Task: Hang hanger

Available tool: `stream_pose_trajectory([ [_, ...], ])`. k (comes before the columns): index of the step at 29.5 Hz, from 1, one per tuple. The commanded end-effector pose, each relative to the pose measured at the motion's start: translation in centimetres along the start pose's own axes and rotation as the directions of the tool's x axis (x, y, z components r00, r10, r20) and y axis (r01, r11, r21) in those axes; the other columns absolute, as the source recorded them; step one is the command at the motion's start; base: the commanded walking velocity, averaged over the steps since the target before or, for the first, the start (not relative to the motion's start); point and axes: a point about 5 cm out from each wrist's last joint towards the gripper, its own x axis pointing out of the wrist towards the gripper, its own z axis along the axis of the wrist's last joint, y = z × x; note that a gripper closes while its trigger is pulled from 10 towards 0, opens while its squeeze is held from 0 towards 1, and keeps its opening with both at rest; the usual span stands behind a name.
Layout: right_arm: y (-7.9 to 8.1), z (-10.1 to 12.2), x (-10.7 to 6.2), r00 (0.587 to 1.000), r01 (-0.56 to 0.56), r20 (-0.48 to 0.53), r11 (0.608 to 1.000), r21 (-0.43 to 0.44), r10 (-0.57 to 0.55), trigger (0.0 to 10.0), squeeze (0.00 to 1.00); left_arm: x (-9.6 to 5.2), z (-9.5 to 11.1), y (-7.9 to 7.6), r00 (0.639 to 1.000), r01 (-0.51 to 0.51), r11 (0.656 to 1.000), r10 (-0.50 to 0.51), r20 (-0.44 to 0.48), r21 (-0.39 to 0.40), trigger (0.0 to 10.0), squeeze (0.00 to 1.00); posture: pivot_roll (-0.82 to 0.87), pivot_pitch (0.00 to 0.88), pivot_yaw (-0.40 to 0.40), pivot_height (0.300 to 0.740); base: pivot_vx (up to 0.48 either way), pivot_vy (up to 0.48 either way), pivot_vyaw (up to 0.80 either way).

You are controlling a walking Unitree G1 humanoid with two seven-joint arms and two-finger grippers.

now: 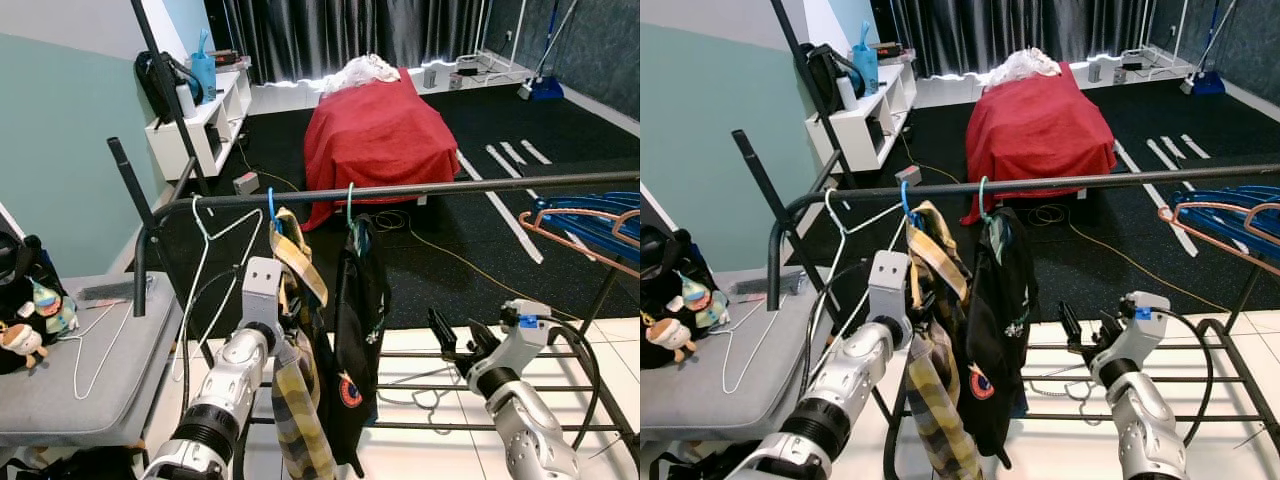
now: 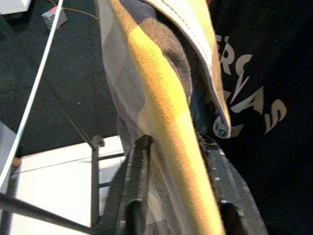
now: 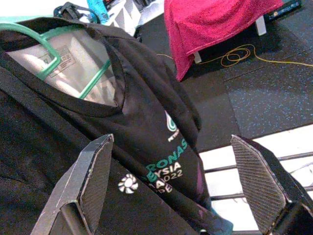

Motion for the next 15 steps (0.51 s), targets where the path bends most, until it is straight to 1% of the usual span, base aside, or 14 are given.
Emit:
stream_pose_trajectory([
  [1,0.2,-0.2,0.1,1.0,-0.001,-0.012,1.0,0.006,0.001,10.0,0.0,0.0,-0.1,0.9,0.999,-0.032,0.999,0.032,-0.009,0.023,0.0,0.0,-0.23,0.0,0.067,0.74,0.0,0.0,0.0],
  [3,0.2,-0.2,0.1,1.0,0.0,-0.011,1.0,0.005,0.0,10.0,0.0,0.1,0.2,1.0,0.999,-0.038,0.999,0.038,0.0,0.028,0.0,0.0,-0.23,0.0,0.067,0.74,0.0,0.0,0.0],
  [4,0.2,-0.2,0.1,1.0,0.001,-0.012,1.0,0.005,-0.001,10.0,0.0,0.2,1.0,1.6,0.998,-0.057,0.997,0.055,0.038,0.049,0.0,0.0,-0.23,0.0,0.063,0.74,0.0,0.0,0.0],
  [5,0.2,-0.2,0.1,1.0,0.001,-0.012,1.0,0.005,-0.001,10.0,0.0,0.2,1.0,1.6,0.998,-0.057,0.997,0.055,0.038,0.049,0.0,0.0,-0.23,0.0,0.063,0.74,0.0,0.0,0.0],
  [6,0.1,-0.2,0.1,1.0,0.001,-0.012,1.0,0.005,-0.001,10.0,0.0,0.2,2.7,2.6,0.989,-0.098,0.993,0.089,0.116,0.071,0.0,0.0,-0.22,0.0,0.058,0.74,0.0,0.0,0.0],
  [7,0.1,-0.2,0.1,1.0,0.002,-0.014,1.0,0.005,-0.002,10.0,0.0,-0.1,4.6,3.8,0.97,-0.147,0.985,0.126,0.206,0.086,0.0,0.0,-0.21,0.0,0.055,0.74,0.0,0.0,0.0],
  [9,0.1,-0.2,0.1,1.0,0.002,-0.014,1.0,0.005,-0.002,10.0,0.0,-0.1,4.6,3.8,0.97,-0.147,0.985,0.126,0.206,0.086,0.0,0.0,-0.21,0.0,0.055,0.74,0.0,0.0,0.0],
  [10,0.0,-0.1,0.1,1.0,0.002,-0.016,1.0,0.006,-0.002,10.0,0.0,-0.7,6.1,4.9,0.947,-0.187,0.977,0.152,0.284,0.102,0.0,0.0,-0.2,0.0,0.055,0.74,0.0,0.0,0.0],
  [11,0.0,-0.1,0.1,1.0,0.002,-0.016,1.0,0.006,-0.002,10.0,0.0,-0.7,6.1,4.9,0.947,-0.187,0.977,0.152,0.284,0.102,0.0,0.0,-0.2,0.0,0.055,0.74,0.0,0.0,0.0],
  [12,0.0,-0.1,0.1,1.0,0.002,-0.017,1.0,0.007,-0.002,10.0,0.0,-1.5,6.6,5.9,0.93,-0.215,0.97,0.167,0.329,0.116,0.0,0.0,-0.19,0.0,0.052,0.74,0.0,0.0,0.0],
  [13,0.0,-0.1,0.1,1.0,0.002,-0.017,1.0,0.007,-0.002,10.0,0.0,-1.5,6.6,5.9,0.93,-0.215,0.97,0.167,0.329,0.116,0.0,0.0,-0.19,0.0,0.052,0.74,0.0,0.0,0.0],
  [14,0.0,-0.1,0.1,1.0,0.002,-0.018,1.0,0.008,-0.002,10.0,0.0,-2.9,5.8,6.5,0.928,-0.218,0.965,0.159,0.337,0.144,0.0,0.0,-0.19,0.0,0.049,0.74,0.0,0.0,0.0],
  [15,0.0,-0.1,0.1,1.0,0.002,-0.018,1.0,0.008,-0.002,10.0,0.0,-2.9,5.8,6.5,0.928,-0.218,0.965,0.159,0.337,0.144,0.0,0.0,-0.19,0.0,0.049,0.74,0.0,0.0,0.0],
])
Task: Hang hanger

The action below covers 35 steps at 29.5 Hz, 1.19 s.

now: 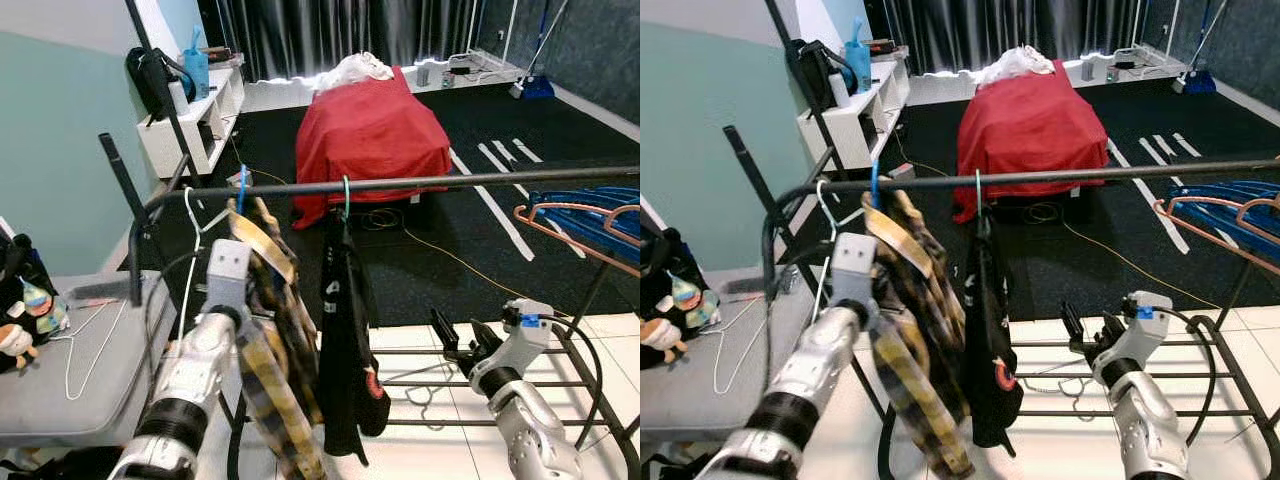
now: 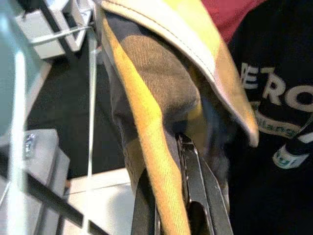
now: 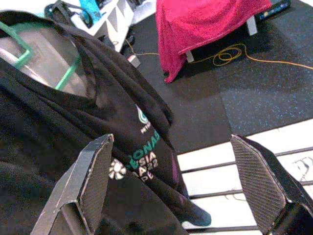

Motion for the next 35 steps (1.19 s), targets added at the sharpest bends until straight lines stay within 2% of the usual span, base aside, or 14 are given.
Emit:
stream_pose_trajectory([
  [1,0.1,-0.3,0.0,1.0,0.001,-0.016,1.0,0.012,-0.001,10.0,0.0,0.0,2.9,1.6,0.986,-0.043,0.998,0.036,0.16,0.041,0.0,0.0,-0.19,0.0,0.049,0.74,0.0,0.0,0.0],
  [3,0.1,-0.3,0.0,1.0,0.001,-0.017,1.0,0.013,0.0,10.0,0.0,-1.3,2.0,2.0,0.988,-0.037,0.997,0.025,0.153,0.07,0.0,0.0,-0.18,0.0,0.046,0.74,0.0,0.0,0.0],
  [4,0.0,-0.2,-0.1,1.0,-0.001,-0.018,1.0,0.015,0.001,10.0,0.0,-3.4,0.0,2.5,0.994,-0.023,0.995,0.013,0.108,0.097,0.0,0.0,-0.16,0.0,0.041,0.74,0.0,0.0,0.0],
  [6,0.0,-0.2,-0.1,1.0,-0.001,-0.018,1.0,0.015,0.001,10.0,0.0,-3.4,0.0,2.5,0.994,-0.023,0.995,0.013,0.108,0.097,0.0,0.0,-0.16,0.0,0.041,0.74,0.0,0.0,0.0],
  [7,-0.1,-0.2,-0.2,1.0,-0.002,-0.019,1.0,0.017,0.002,10.0,0.0,-5.4,-1.5,2.5,0.998,0.001,0.994,-0.008,0.066,0.11,0.0,0.0,-0.15,0.0,0.034,0.74,0.0,0.0,0.0],
  [8,-0.1,-0.2,-0.2,1.0,-0.002,-0.019,1.0,0.017,0.002,10.0,0.0,-5.4,-1.5,2.5,0.998,0.001,0.994,-0.008,0.066,0.11,0.0,0.0,-0.15,0.0,0.034,0.74,0.0,0.0,0.0],
  [9,-0.2,-0.1,-0.2,1.0,-0.003,-0.021,1.0,0.019,0.003,10.0,0.0,-7.5,-2.7,2.3,0.999,0.039,0.992,-0.042,0.029,0.122,0.6,0.0,-0.13,0.0,0.026,0.74,0.0,0.0,0.0],
  [12,-0.2,-0.1,-0.2,1.0,-0.003,-0.021,1.0,0.019,0.003,10.0,0.0,-7.5,-2.7,2.3,0.999,0.039,0.992,-0.042,0.029,0.122,0.6,0.0,-0.13,0.0,0.026,0.74,0.0,0.0,0.0],
  [13,-0.3,-0.1,-0.2,1.0,-0.006,-0.025,1.0,0.021,0.007,10.0,0.0,-9.6,-3.9,1.3,0.993,0.121,0.985,-0.119,-0.02,0.12,4.4,0.0,-0.11,0.0,0.014,0.74,0.0,0.0,0.0],
  [15,-0.3,-0.1,-0.2,1.0,-0.006,-0.025,1.0,0.021,0.007,10.0,0.0,-9.6,-3.9,1.3,0.993,0.121,0.985,-0.119,-0.02,0.12,4.4,0.0,-0.11,0.0,0.014,0.74,0.0,0.0,0.0],
  [16,-0.3,0.0,-0.2,1.0,-0.008,-0.03,1.0,0.021,0.009,10.0,0.0,-11.1,-4.5,-0.1,0.976,0.217,0.969,-0.212,-0.049,0.12,10.0,0.0,-0.11,0.0,0.009,0.74,0.0,0.0,0.0],
  [22,-0.5,0.0,-0.3,0.999,-0.009,-0.038,1.0,0.02,0.01,10.0,0.0,-12.9,-4.7,-1.9,0.938,0.346,0.926,-0.341,-0.062,0.148,10.0,0.0,-0.11,0.0,0.001,0.74,0.0,0.0,0.0],
  [29,-0.7,0.1,-0.3,0.999,-0.007,-0.042,1.0,0.02,0.007,10.0,0.0,-13.3,-4.5,-1.8,0.943,0.333,0.92,-0.327,-0.064,0.205,10.0,0.0,-0.11,0.0,-0.001,0.74,-0.175,0.0,0.0],
  [35,-0.4,-0.1,0.2,0.997,-0.012,-0.073,0.998,-0.057,0.008,10.0,0.0,-9.6,-1.7,-2.9,0.949,0.295,0.933,-0.311,0.051,0.206,10.0,0.0,-0.07,0.0,-0.022,0.74,-0.414,0.0,0.0],
])
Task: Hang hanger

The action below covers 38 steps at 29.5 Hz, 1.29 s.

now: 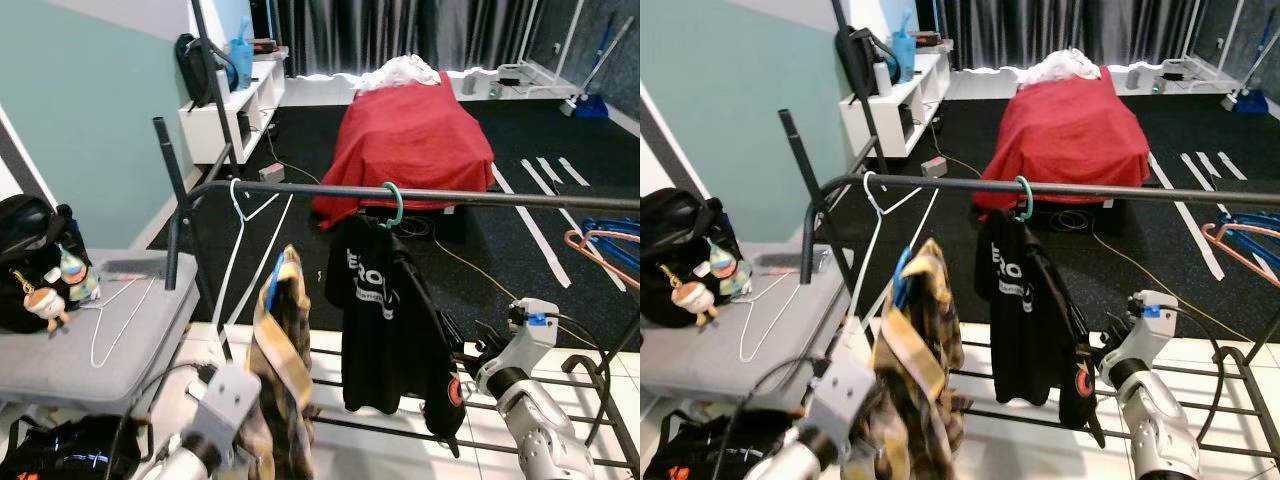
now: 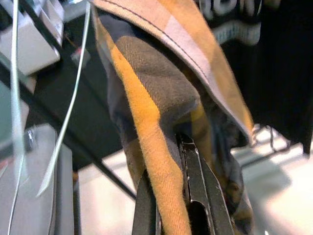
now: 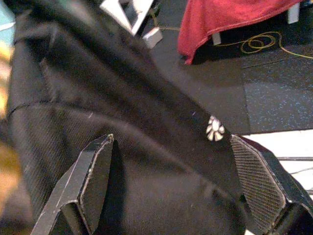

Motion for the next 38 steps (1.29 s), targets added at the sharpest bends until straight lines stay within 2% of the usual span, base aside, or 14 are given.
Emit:
stream_pose_trajectory([
  [1,0.5,-0.4,0.4,0.999,-0.024,-0.044,0.998,-0.055,0.021,10.0,0.0,0.9,1.8,0.0,0.997,0.006,1.0,-0.005,0.071,-0.007,10.0,0.0,-0.06,0.0,-0.028,0.74,-0.416,0.0,0.0],
  [7,2.1,-0.6,1.1,0.981,-0.166,-0.124,0.977,-0.135,0.149,10.0,0.0,2.2,3.3,0.8,0.993,0.026,1.0,-0.024,0.114,-0.008,10.0,0.0,-0.05,0.0,-0.039,0.74,-0.414,0.0,0.0],
  [10,5.0,1.5,0.9,0.91,-0.414,-0.102,0.9,-0.138,0.402,10.0,0.0,2.9,5.1,2.6,0.987,0.035,0.997,-0.025,0.158,-0.063,10.0,0.0,-0.07,0.0,-0.028,0.74,-0.416,0.0,0.0],
  [13,5.9,2.3,0.5,0.874,-0.485,-0.083,0.865,-0.13,0.478,10.0,0.0,3.1,5.7,3.0,0.985,0.043,0.996,-0.029,0.173,-0.078,10.0,0.0,-0.07,0.0,-0.028,0.74,-0.414,0.0,0.0],
  [15,8.0,4.4,-0.9,0.765,-0.641,-0.023,0.758,-0.117,0.643,10.0,0.0,3.7,7.2,3.6,0.975,0.075,0.992,-0.052,0.215,-0.097,10.0,0.0,-0.09,0.0,-0.01,0.74,-0.414,0.0,0.0],
  [18,8.8,5.1,-1.5,0.717,-0.692,-0.005,0.712,-0.116,0.697,10.0,0.0,3.9,7.7,3.7,0.971,0.091,0.991,-0.065,0.232,-0.101,10.0,0.0,-0.09,0.0,-0.01,0.74,-0.414,0.0,0.0],
  [19,9.8,5.8,-2.2,0.664,-0.741,0.014,0.66,-0.122,0.748,10.0,0.0,4.1,8.6,3.7,0.962,0.12,0.987,-0.089,0.257,-0.11,10.0,0.0,-0.1,0.0,-0.002,0.74,-0.412,0.0,0.0],
  [21,9.8,5.8,-2.2,0.664,-0.741,0.014,0.66,-0.122,0.748,10.0,0.0,4.1,8.6,3.7,0.962,0.12,0.987,-0.089,0.257,-0.11,10.0,0.0,-0.1,0.0,-0.002,0.74,-0.412,0.0,0.0],
  [22,11.9,6.8,-2.8,0.589,-0.792,0.064,0.591,-0.15,0.806,10.0,0.0,4.6,10.3,3.0,0.939,0.195,0.974,-0.152,0.309,-0.113,10.0,0.0,-0.11,0.0,0.011,0.74,-0.416,0.0,0.0],
  [24,12.5,7.1,-2.9,0.573,-0.8,0.082,0.578,-0.158,0.816,10.0,0.0,4.8,10.8,2.8,0.931,0.217,0.97,-0.171,0.323,-0.111,10.0,0.0,-0.11,0.0,0.011,0.74,-0.416,0.0,0.0],
  [30,12.9,7.7,-2.2,0.61,-0.762,0.148,0.628,-0.162,0.778,10.0,0.0,4.7,11.1,2.8,0.925,0.238,0.968,-0.199,0.323,-0.084,10.0,0.0,-0.12,0.0,0.012,0.74,-0.412,0.0,0.0],
  [34,12.2,9.2,-0.5,0.706,-0.646,0.279,0.753,-0.125,0.651,10.0,0.0,3.9,10.8,5.2,0.94,0.22,0.975,-0.203,0.274,-0.031,10.0,0.0,-0.1,0.0,0.007,0.74,-0.411,0.0,0.0],
  [36,12.2,9.2,-0.5,0.706,-0.646,0.279,0.753,-0.125,0.651,10.0,0.0,3.9,10.8,5.2,0.94,0.22,0.975,-0.203,0.274,-0.031,10.0,0.0,-0.1,0.0,0.007,0.74,-0.412,0.0,0.0],
  [38,11.5,10.2,-0.1,0.744,-0.586,0.332,0.805,-0.094,0.58,10.0,0.0,3.1,11.2,6.6,0.942,0.221,0.975,-0.206,0.266,-0.029,10.0,0.0,-0.09,0.0,0.001,0.74,-0.409,0.0,0.0],
])
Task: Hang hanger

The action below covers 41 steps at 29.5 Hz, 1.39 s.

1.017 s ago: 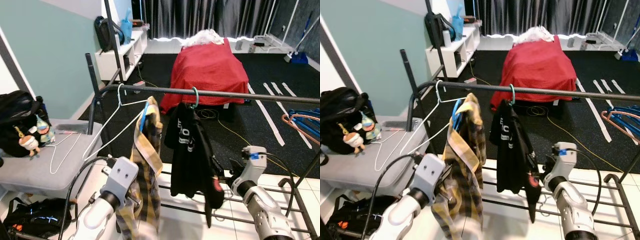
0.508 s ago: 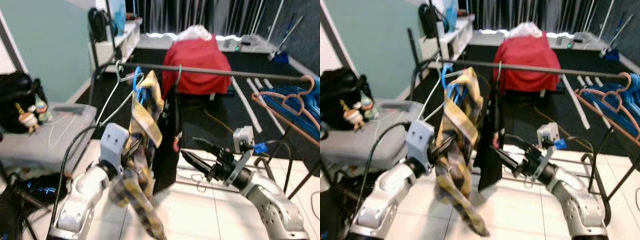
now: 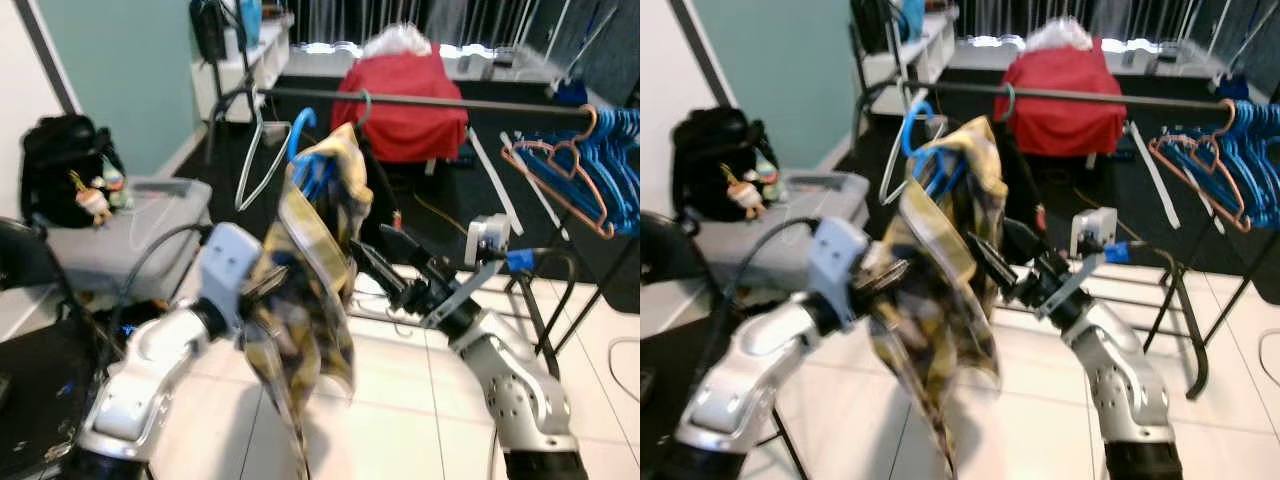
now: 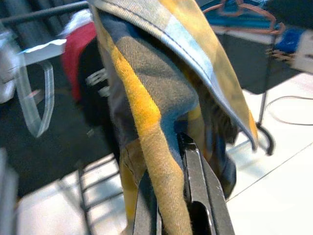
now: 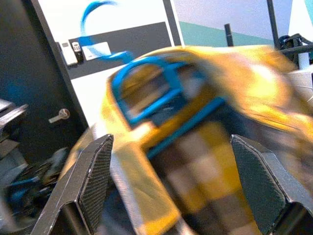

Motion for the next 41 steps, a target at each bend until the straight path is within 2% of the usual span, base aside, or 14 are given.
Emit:
stream_pose_trajectory([
  [1,-1.0,0.4,-0.4,0.997,0.074,0.023,0.997,-0.001,-0.074,10.0,0.0,-0.3,1.6,0.4,0.998,0.015,1.0,-0.016,0.058,0.017,10.0,0.0,-0.09,0.0,0.001,0.74,-0.405,0.0,0.0],
  [2,-1.0,0.4,-0.4,0.997,0.074,0.023,0.997,-0.001,-0.074,10.0,0.0,-0.3,1.6,0.4,0.998,0.015,1.0,-0.016,0.058,0.017,10.0,0.0,-0.09,0.0,0.001,0.74,-0.405,0.0,0.0],
  [4,-2.2,1.3,-0.5,0.98,0.183,0.077,0.983,-0.013,-0.181,10.0,0.0,-1.0,2.8,1.2,0.997,0.02,1.0,-0.021,0.07,0.016,10.0,0.0,-0.08,0.0,-0.005,0.74,-0.407,0.0,0.0],
  [7,-3.8,1.7,-0.8,0.947,0.317,0.089,0.944,-0.093,-0.31,10.0,0.0,-1.1,4.2,1.0,0.991,0.059,0.998,-0.057,0.118,-0.007,10.0,0.0,-0.08,0.0,-0.002,0.74,-0.399,0.0,0.0],
  [10,-4.0,1.7,-0.9,0.939,0.342,0.083,0.933,-0.114,-0.334,10.0,0.0,-1.1,4.5,0.8,0.988,0.078,0.997,-0.075,0.132,-0.018,10.0,0.0,-0.08,0.0,-0.002,0.74,-0.381,0.0,0.0],
  [12,-4.4,1.4,-1.1,0.93,0.367,0.078,0.922,-0.123,-0.36,10.0,0.0,-1.0,5.1,-0.1,0.976,0.148,0.988,-0.138,0.167,-0.047,10.0,0.0,-0.08,0.0,0.0,0.74,0.0,0.0,0.0],
  [16,-4.0,1.1,-0.8,0.942,0.332,0.08,0.94,-0.077,-0.326,10.0,0.0,-1.2,5.4,-1.1,0.961,0.235,0.969,-0.219,0.17,-0.077,10.0,0.0,-0.09,0.0,0.004,0.74,0.0,0.0,0.0],
  [20,-3.5,1.0,-0.5,0.955,0.289,0.076,0.956,-0.054,-0.285,10.0,0.0,-1.2,5.5,-1.4,0.955,0.26,0.962,-0.242,0.17,-0.088,10.0,0.0,-0.09,0.0,0.004,0.74,0.0,0.0,0.0],
  [22,-2.4,0.8,0.1,0.979,0.192,0.071,0.981,-0.027,-0.189,10.0,0.0,-1.3,5.7,-1.9,0.943,0.304,0.947,-0.283,0.173,-0.107,10.0,0.0,-0.09,0.0,0.006,0.74,0.0,0.0,0.0],
  [25,-2.4,0.7,0.4,0.981,0.188,0.061,0.981,-0.05,-0.185,10.0,0.0,-1.4,5.9,-2.2,0.936,0.326,0.938,-0.304,0.176,-0.116,10.0,0.0,-0.08,0.0,0.004,0.74,0.0,0.0,0.0],
  [35,-3.1,1.2,1.5,0.972,0.23,0.078,0.966,-0.121,-0.222,10.0,0.0,-1.7,6.2,-3.8,0.895,0.432,0.89,-0.405,0.185,-0.146,10.0,0.0,-0.08,0.0,0.001,0.74,0.0,0.0,0.0],
  [38,-4.3,1.8,1.4,0.943,0.331,0.1,0.929,-0.166,-0.318,10.0,0.0,-1.9,6.1,-4.2,0.884,0.458,0.876,-0.432,0.177,-0.153,10.0,0.0,-0.08,0.0,-0.003,0.74,0.0,0.0,0.0],
  [40,-4.3,1.8,1.4,0.943,0.331,0.1,0.929,-0.166,-0.318,10.0,0.0,-1.9,6.1,-4.2,0.884,0.458,0.876,-0.432,0.177,-0.153,10.0,0.0,-0.08,0.0,-0.003,0.74,0.0,0.0,0.0],
  [41,-4.9,2.0,1.2,0.926,0.376,0.11,0.909,-0.179,-0.362,9.9,0.0,-1.9,6.1,-4.3,0.883,0.462,0.873,-0.436,0.175,-0.155,10.0,0.0,-0.08,0.0,-0.004,0.74,0.0,0.0,0.0],
])
